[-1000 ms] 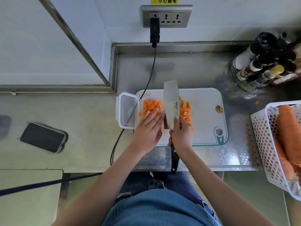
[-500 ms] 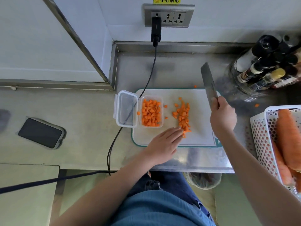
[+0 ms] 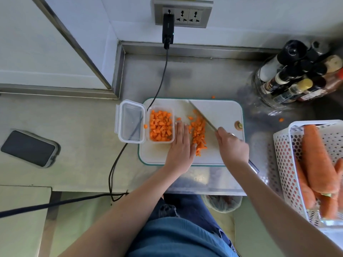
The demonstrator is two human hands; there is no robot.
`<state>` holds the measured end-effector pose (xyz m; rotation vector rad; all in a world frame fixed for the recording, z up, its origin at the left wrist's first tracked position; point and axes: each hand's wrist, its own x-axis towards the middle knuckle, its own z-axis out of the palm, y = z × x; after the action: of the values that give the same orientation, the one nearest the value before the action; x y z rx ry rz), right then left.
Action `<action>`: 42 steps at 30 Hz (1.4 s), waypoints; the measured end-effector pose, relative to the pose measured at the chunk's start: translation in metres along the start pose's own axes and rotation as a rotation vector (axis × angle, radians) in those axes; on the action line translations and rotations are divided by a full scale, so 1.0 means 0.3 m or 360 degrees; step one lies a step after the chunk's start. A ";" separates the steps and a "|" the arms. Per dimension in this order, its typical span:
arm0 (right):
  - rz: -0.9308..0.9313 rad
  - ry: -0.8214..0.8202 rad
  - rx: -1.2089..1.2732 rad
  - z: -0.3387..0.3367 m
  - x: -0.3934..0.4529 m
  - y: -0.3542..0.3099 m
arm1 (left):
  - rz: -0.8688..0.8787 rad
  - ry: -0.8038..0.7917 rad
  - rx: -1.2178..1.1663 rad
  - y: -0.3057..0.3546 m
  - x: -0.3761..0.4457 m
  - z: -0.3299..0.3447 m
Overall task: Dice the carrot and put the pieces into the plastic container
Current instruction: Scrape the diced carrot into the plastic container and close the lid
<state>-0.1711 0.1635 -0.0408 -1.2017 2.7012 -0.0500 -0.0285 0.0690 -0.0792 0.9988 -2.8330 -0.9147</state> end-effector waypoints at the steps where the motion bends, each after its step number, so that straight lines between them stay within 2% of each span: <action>1: -0.0070 -0.0011 0.0018 0.005 -0.029 -0.002 | 0.0063 -0.0021 -0.0016 0.001 0.006 0.002; 3: -0.0138 -0.0001 0.0039 0.024 -0.075 0.009 | 0.0203 -0.0068 -0.0086 0.002 0.013 0.000; 7: 0.0208 -0.0067 0.0407 0.041 -0.110 0.040 | 0.0253 0.0037 -0.0089 -0.018 0.010 -0.016; 10: 0.0402 0.0040 0.0645 0.019 -0.132 0.056 | 0.0180 0.0162 0.0045 -0.027 0.038 -0.012; 14: 0.0514 0.0047 0.0715 0.011 -0.162 0.044 | 0.0009 0.0214 0.0241 0.002 0.109 -0.004; 18: 0.0809 0.0058 0.0953 0.043 -0.210 -0.005 | -0.0115 0.0159 0.0108 -0.008 0.145 0.002; 22: 0.1137 0.0128 0.1234 0.098 -0.253 -0.043 | 0.0128 0.0150 -0.0074 -0.047 0.111 -0.003; 27: 0.1403 0.0233 0.1549 0.098 -0.277 -0.063 | 0.0334 0.0200 -0.0207 -0.065 0.077 -0.020; 35: 0.1504 0.0257 0.2197 0.080 -0.325 -0.219 | 0.0504 0.0072 -0.0150 -0.053 0.145 -0.015; 42: 0.1606 0.0291 0.2178 0.135 -0.307 -0.378 | 0.0820 0.0006 -0.0199 -0.061 0.128 0.016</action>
<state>-0.0203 0.1571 -0.0545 0.5381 2.1202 -1.5115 -0.0496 0.0379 -0.1000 0.2307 -2.7659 -0.9961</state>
